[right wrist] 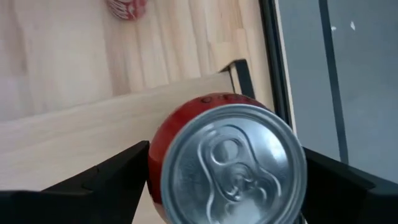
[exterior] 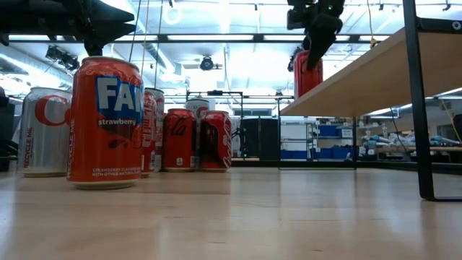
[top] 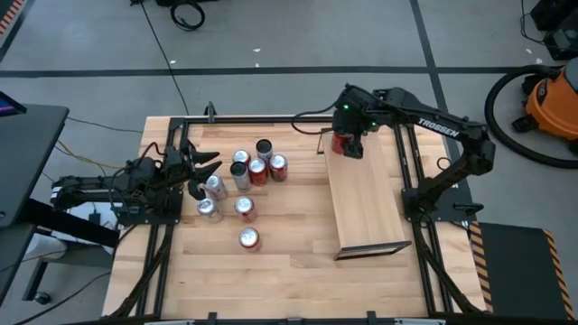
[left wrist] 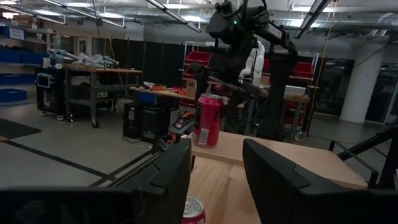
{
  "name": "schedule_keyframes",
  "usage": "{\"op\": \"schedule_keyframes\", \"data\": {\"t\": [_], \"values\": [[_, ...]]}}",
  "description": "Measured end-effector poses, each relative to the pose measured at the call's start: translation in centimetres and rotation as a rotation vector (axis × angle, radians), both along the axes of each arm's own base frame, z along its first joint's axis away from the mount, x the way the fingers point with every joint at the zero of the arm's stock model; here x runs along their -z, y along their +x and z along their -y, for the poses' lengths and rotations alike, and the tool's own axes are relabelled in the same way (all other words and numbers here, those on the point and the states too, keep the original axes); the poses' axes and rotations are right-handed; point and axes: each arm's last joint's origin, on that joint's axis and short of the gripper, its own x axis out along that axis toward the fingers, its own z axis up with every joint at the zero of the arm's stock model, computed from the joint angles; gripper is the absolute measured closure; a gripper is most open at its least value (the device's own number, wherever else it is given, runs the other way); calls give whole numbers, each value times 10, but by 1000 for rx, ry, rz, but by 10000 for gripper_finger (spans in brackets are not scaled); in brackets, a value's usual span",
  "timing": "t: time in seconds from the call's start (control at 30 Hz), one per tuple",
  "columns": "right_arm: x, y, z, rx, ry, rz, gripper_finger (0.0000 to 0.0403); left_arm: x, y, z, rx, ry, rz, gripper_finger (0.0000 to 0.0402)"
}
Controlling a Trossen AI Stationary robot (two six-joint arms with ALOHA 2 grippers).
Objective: Place canned beverage on shelf
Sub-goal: Put the right red black soda can on the shelf
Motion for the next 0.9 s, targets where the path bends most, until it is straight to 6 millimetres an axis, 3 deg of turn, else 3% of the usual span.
{"op": "schedule_keyframes", "data": {"t": [0.23,0.9], "values": [[-1,0,-2,29,14,1,6,0,0,0,-1,2,0,246],[-4,7,-6,63,17,74,5,0,0,0,-1,2,-1,246]]}}
